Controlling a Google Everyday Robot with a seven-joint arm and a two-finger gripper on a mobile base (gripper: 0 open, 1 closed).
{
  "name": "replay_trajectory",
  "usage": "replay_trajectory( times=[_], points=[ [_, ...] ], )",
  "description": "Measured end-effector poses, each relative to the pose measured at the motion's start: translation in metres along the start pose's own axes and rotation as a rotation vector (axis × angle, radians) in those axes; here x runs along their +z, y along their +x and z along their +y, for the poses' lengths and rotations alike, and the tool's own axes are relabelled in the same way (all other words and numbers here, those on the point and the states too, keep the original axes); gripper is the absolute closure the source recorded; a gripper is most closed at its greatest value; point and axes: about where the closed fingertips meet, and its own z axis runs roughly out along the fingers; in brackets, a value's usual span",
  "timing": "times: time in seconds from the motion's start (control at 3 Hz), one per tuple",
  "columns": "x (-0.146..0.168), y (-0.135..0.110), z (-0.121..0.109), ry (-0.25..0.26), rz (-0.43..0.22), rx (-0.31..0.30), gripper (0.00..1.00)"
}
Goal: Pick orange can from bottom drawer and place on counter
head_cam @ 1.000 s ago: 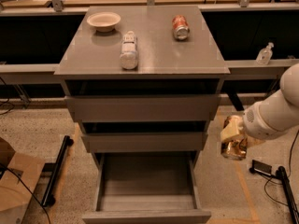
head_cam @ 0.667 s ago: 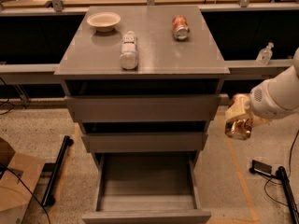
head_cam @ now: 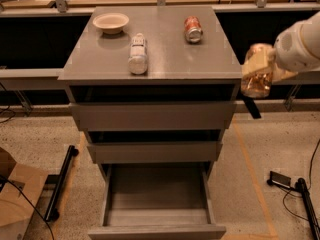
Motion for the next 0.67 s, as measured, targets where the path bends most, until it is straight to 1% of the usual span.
replay_trajectory(
  times=[0.33, 0.67],
  points=[
    [-0.0134, -0.0162, 0.006, -0.006, -0.04, -0.009, 1.0],
    [-0.0134, -0.0162, 0.006, -0.006, -0.04, -0.009, 1.0]
  ],
)
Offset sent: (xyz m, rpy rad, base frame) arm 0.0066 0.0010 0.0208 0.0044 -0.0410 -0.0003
